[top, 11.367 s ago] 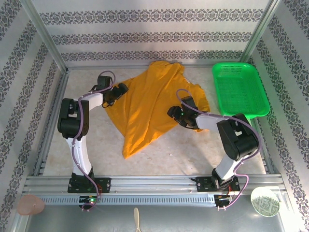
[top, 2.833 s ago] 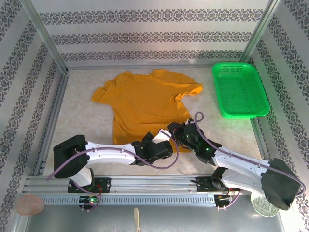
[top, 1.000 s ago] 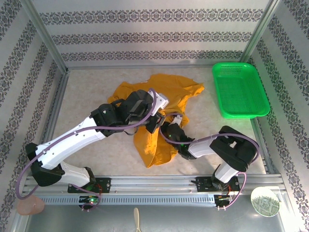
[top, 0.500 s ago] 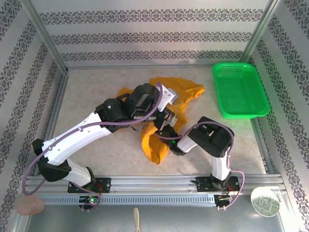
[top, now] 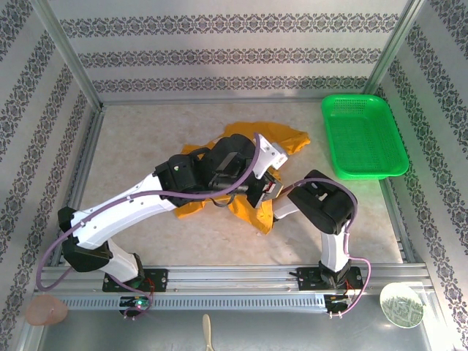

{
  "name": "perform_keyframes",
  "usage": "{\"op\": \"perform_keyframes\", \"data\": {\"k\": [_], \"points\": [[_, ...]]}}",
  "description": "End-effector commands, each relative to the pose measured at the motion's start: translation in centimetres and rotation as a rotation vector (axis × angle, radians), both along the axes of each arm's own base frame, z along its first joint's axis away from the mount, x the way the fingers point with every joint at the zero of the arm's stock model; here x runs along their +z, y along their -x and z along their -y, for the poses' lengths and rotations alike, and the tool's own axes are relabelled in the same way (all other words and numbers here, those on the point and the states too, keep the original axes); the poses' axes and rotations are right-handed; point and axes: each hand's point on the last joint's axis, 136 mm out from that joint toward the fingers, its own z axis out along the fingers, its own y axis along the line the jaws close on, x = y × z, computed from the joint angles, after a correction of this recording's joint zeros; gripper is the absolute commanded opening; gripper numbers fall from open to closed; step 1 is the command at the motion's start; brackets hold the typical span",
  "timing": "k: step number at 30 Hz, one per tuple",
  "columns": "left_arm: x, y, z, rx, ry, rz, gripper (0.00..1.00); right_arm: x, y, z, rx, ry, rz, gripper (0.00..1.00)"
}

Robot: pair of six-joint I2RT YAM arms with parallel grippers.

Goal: Fold the inside-out t-shirt

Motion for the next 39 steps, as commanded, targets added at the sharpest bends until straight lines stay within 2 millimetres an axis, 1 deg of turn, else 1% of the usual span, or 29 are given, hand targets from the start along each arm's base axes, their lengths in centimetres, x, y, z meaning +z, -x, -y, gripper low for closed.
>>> {"op": "perform_keyframes", "data": {"k": [1, 3, 4, 5, 7, 9, 11, 13, 15, 18, 21, 22, 26, 29, 31, 33, 35, 37, 39], "points": [[3.1, 0.2, 0.9, -0.018, 0.093, 0.035, 0.0, 1.5, 0.0, -2.8, 0.04, -0.034, 0.005, 0.56], [3.0, 0.0, 1.3, -0.02, 0.092, 0.033, 0.0, 1.3, -0.5, -4.1, 0.049, -0.052, -0.006, 0.57], [2.9, 0.0, 1.6, -0.02, 0.09, 0.027, 0.0, 1.2, -0.8, -4.5, 0.049, -0.058, -0.011, 0.58], [2.9, 0.1, 1.9, -0.028, 0.093, 0.021, 0.0, 0.7, -1.0, -4.6, 0.042, -0.058, -0.033, 0.59], [2.8, 0.2, 2.5, -0.044, 0.098, 0.003, 0.0, -0.5, -2.3, -4.1, 0.013, -0.054, -0.075, 0.63], [3.3, 0.3, 3.4, -0.062, 0.128, -0.017, 0.0, -1.9, -3.7, -3.6, -0.002, -0.048, -0.123, 0.65], [4.5, 0.8, 4.5, -0.097, 0.181, -0.043, 0.0, -2.1, -4.7, -3.5, -0.001, -0.036, -0.137, 0.66], [5.5, 1.5, 5.9, -0.137, 0.228, -0.065, 0.0, -1.9, -5.4, -3.5, 0.01, 0.0, -0.14, 0.68], [6.8, 2.7, 7.5, -0.186, 0.265, -0.068, 0.0, -1.9, -5.8, -3.4, 0.018, 0.036, -0.148, 0.7], [7.8, 4.7, 9.7, -0.26, 0.283, -0.07, 0.0, -2.2, -6.3, -3.4, 0.028, 0.055, -0.161, 0.72], [8.5, 6.3, 11.0, -0.312, 0.288, -0.065, 0.0, -3.1, -6.5, -2.9, 0.027, 0.081, -0.188, 0.79], [8.3, 6.4, 11.2, -0.317, 0.278, -0.067, 0.0, -3.2, -6.5, -2.8, 0.028, 0.088, -0.19, 0.79], [6.7, 5.9, 10.7, -0.284, 0.232, -0.052, 0.0, -3.6, -6.3, -1.6, 0.027, 0.148, -0.215, 0.8], [6.5, 5.2, 9.9, -0.239, 0.251, -0.019, 0.0, -4.0, -5.9, -1.0, 0.035, 0.216, -0.259, 0.8], [6.8, 4.4, 9.0, -0.19, 0.274, 0.014, 0.0, -4.3, -5.5, -0.5, 0.039, 0.27, -0.292, 0.8], [8.0, 3.4, 7.5, -0.125, 0.323, 0.05, 0.0, -4.4, -5.2, -0.2, 0.041, 0.328, -0.322, 0.8], [8.7, 2.6, 6.3, -0.077, 0.371, 0.061, 0.0, -4.6, -4.8, 0.6, 0.03, 0.399, -0.358, 0.81], [9.9, 2.4, 5.5, -0.061, 0.418, 0.063, 0.0, -4.5, -4.5, 1.6, -0.002, 0.46, -0.392, 0.82], [11.1, 2.7, 5.3, -0.073, 0.439, 0.061, 0.0, -4.2, -4.3, 2.5, -0.033, 0.52, -0.419, 0.83]]}}
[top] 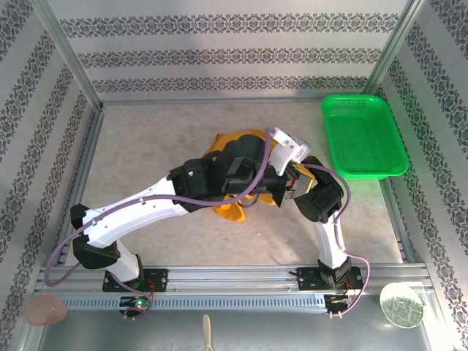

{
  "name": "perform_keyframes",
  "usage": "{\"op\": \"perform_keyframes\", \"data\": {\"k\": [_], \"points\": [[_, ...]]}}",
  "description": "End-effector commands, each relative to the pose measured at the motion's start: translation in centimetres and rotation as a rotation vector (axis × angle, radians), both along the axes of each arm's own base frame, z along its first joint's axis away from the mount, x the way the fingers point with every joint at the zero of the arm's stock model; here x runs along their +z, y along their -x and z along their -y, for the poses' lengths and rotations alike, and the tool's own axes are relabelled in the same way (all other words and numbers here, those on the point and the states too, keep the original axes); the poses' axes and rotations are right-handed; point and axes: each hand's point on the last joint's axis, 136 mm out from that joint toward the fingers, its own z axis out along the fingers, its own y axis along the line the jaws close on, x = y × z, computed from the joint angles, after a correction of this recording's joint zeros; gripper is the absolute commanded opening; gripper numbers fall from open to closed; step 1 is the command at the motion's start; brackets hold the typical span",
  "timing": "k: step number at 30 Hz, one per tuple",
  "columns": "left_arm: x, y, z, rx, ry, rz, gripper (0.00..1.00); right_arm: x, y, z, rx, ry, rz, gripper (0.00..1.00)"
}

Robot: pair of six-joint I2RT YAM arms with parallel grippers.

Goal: Fold the inside-out t-shirt

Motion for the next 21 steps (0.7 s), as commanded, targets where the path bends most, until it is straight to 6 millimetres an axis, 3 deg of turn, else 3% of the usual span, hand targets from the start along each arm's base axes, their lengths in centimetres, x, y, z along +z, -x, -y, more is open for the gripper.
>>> {"op": "perform_keyframes", "data": {"k": [1, 4, 10, 15, 21], "points": [[5.8, 1.7, 0.1, -0.058, 0.183, 0.025, 0.0, -2.4, 2.7, 3.4, -0.02, 0.239, -0.153, 0.84], [7.8, 2.2, 0.3, -0.087, 0.22, 0.021, 0.0, -1.1, 2.6, 4.2, -0.03, 0.353, -0.158, 0.86], [8.5, 1.8, -0.1, -0.057, 0.215, 0.045, 0.0, 0.5, 1.9, 3.8, 0.043, 0.574, -0.178, 0.92], [7.9, 1.4, -0.4, -0.031, 0.214, 0.043, 0.0, -2.0, 2.7, 3.1, 0.087, 0.608, -0.267, 0.91], [8.2, 0.8, -1.1, 0.015, 0.232, 0.054, 0.0, -4.0, 3.4, 2.7, 0.143, 0.659, -0.329, 0.82]]}}
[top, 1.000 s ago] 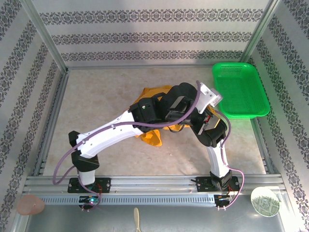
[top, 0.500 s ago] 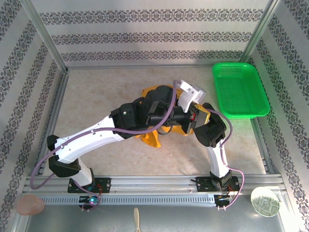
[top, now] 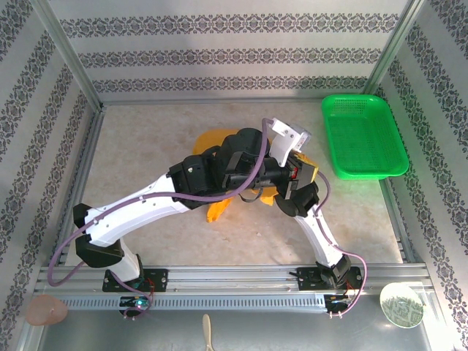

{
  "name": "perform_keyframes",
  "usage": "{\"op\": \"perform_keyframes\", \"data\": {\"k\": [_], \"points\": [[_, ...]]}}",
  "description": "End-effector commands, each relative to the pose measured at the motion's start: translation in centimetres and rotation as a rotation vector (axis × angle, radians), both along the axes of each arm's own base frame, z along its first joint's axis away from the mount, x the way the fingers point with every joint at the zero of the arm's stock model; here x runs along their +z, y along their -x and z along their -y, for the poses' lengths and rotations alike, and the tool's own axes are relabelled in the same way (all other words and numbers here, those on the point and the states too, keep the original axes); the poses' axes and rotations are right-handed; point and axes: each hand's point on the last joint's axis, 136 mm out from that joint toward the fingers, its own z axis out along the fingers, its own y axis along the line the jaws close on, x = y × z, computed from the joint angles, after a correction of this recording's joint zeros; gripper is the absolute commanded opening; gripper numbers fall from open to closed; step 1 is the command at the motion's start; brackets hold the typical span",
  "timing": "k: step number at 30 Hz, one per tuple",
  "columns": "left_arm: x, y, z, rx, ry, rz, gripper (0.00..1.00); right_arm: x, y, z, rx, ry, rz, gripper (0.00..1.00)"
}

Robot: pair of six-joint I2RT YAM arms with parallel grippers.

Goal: Fold the inside-out t-shirt

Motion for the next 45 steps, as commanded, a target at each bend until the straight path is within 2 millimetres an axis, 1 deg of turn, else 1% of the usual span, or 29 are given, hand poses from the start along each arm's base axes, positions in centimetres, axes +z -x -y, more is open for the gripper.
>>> {"op": "perform_keyframes", "data": {"k": [1, 4, 7, 9, 11, 12, 14, 16, 18, 20, 21, 24, 25, 28, 30, 31, 32, 34, 37, 38, 40, 43, 45], "points": [[6.3, 2.0, -1.6, -0.04, 0.191, 0.065, 0.0, -2.2, 1.8, 0.5, 0.072, 0.093, -0.125, 0.8], [6.1, 1.2, -2.4, 0.005, 0.207, 0.062, 0.0, -2.9, 2.2, 0.5, 0.08, 0.08, -0.159, 0.64], [5.8, 0.4, -3.3, 0.047, 0.231, 0.047, 0.0, -3.4, 2.4, 0.3, 0.086, 0.044, -0.175, 0.39], [5.7, -0.2, -3.9, 0.075, 0.248, 0.04, 0.0, -3.4, 2.4, 0.1, 0.095, 0.023, -0.178, 0.2], [5.3, -0.8, -4.5, 0.1, 0.254, 0.031, 0.0, -3.5, 2.4, -0.1, 0.109, -0.006, -0.178, 0.04], [5.2, -1.1, -4.8, 0.115, 0.26, 0.025, 0.0, -3.5, 2.4, -0.2, 0.114, -0.026, -0.178, 0.0], [5.1, -1.9, -5.7, 0.147, 0.27, 0.019, 0.0, -3.5, 2.2, -0.5, 0.126, -0.071, -0.167, 0.0], [4.8, -2.9, -6.9, 0.193, 0.278, 0.015, 0.0, -3.0, 2.0, -1.1, 0.157, -0.133, -0.135, 0.0], [4.2, -4.4, -8.3, 0.255, 0.286, 0.002, 0.0, -1.8, 1.6, -2.1, 0.216, -0.186, -0.089, 0.0], [3.5, -6.7, -10.8, 0.343, 0.303, -0.028, 0.0, -0.2, 1.3, -3.2, 0.3, -0.223, -0.04, 0.0], [3.0, -8.1, -12.4, 0.395, 0.313, -0.038, 0.0, 0.8, 1.1, -3.6, 0.342, -0.237, -0.01, 0.0], [1.0, -12.7, -17.8, 0.57, 0.339, -0.09, 0.0, 3.5, 1.3, -4.2, 0.439, -0.281, 0.071, 0.0], [0.1, -14.3, -20.0, 0.635, 0.344, -0.105, 0.0, 4.4, 1.7, -4.3, 0.468, -0.29, 0.089, 0.0], [-3.5, -18.5, -26.4, 0.816, 0.353, -0.182, 0.0, 7.0, 2.9, -4.4, 0.555, -0.305, 0.136, 0.0], [-7.0, -20.9, -30.6, 0.934, 0.344, -0.247, 0.0, 8.7, 4.0, -4.4, 0.6, -0.32, 0.159, 0.0], [-9.0, -21.9, -32.6, 0.987, 0.335, -0.283, 0.0, 9.7, 4.4, -4.3, 0.622, -0.323, 0.174, 0.0], [-11.5, -22.9, -34.4, 1.029, 0.325, -0.335, 0.0, 10.9, 5.0, -4.2, 0.644, -0.324, 0.195, 0.0], [-15.5, -24.1, -36.7, 1.072, 0.304, -0.417, 0.0, 12.9, 5.7, -3.7, 0.672, -0.328, 0.232, 0.0], [-21.1, -24.8, -38.6, 1.123, 0.23, -0.508, 0.0, 16.1, 6.6, -3.1, 0.705, -0.353, 0.274, 0.0], [-22.8, -24.9, -38.8, 1.13, 0.201, -0.533, 0.0, 17.2, 6.8, -2.9, 0.716, -0.358, 0.292, 0.0], [-25.4, -24.9, -39.0, 1.139, 0.152, -0.569, 0.0, 19.3, 7.3, -2.5, 0.732, -0.366, 0.326, 0.0], [-28.6, -24.6, -39.1, 1.14, 0.11, -0.619, 0.0, 22.7, 7.6, -1.6, 0.728, -0.393, 0.395, 0.0], [-29.8, -24.5, -38.9, 1.13, 0.102, -0.637, 0.0, 25.0, 7.5, -1.1, 0.718, -0.419, 0.437, 0.0]]}}
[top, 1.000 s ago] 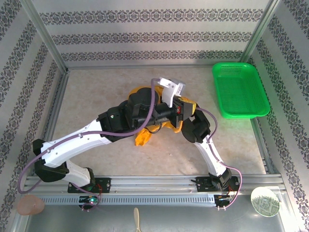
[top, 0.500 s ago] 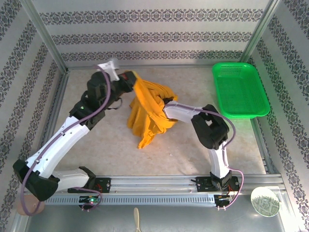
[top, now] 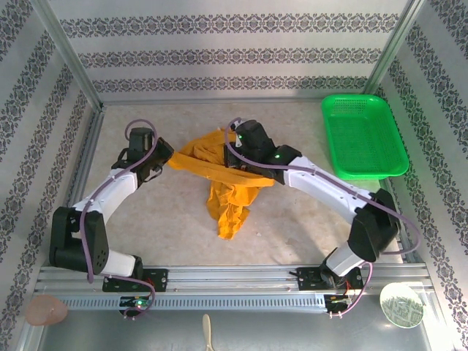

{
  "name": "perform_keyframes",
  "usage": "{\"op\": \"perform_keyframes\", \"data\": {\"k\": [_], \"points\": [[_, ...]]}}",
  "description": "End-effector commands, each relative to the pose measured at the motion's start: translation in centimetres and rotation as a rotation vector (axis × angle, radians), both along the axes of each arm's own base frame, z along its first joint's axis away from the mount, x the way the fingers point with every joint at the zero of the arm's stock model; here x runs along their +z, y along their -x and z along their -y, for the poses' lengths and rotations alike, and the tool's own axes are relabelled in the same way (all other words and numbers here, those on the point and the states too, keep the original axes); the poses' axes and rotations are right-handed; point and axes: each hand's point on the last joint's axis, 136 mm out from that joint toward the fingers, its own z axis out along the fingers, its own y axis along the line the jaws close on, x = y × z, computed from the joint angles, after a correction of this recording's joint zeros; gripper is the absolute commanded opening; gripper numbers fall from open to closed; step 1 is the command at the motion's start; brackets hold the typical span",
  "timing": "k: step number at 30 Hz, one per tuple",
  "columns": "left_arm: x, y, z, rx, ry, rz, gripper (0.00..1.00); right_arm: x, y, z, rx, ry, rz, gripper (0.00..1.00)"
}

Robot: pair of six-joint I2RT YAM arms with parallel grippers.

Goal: Fold the inside-out t-shirt

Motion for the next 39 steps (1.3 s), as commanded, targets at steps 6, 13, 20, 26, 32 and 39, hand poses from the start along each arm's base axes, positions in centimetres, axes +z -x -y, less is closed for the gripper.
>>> {"op": "perform_keyframes", "data": {"k": [6, 13, 20, 26, 32, 39], "points": [[1.0, -0.7, 1.5, -0.098, 0.038, 0.09, 0.04, 9.5, -0.6, 0.9, 0.025, -0.209, 0.095, 0.0], [7.1, 0.2, 4.8, -0.254, 0.091, 0.283, 0.63, 14.8, -1.7, 0.9, 0.071, -0.336, 0.195, 0.0], [15.3, 2.8, 12.1, -0.404, 0.084, 0.499, 0.71, 23.0, -1.7, 1.6, 0.078, -0.452, 0.305, 0.0], [12.8, 3.0, 20.1, -0.495, 0.022, 0.484, 0.71, 28.0, -1.1, 1.9, 0.091, -0.542, 0.362, 0.0], [-1.3, 3.8, 18.6, -0.385, -0.025, 0.236, 0.7, 33.7, 1.1, 4.0, 0.139, -0.665, 0.421, 0.0], [2.6, 6.3, 15.9, -0.446, -0.124, 0.312, 0.75, 31.3, 2.0, 6.7, 0.134, -0.67, 0.39, 0.0]]}}
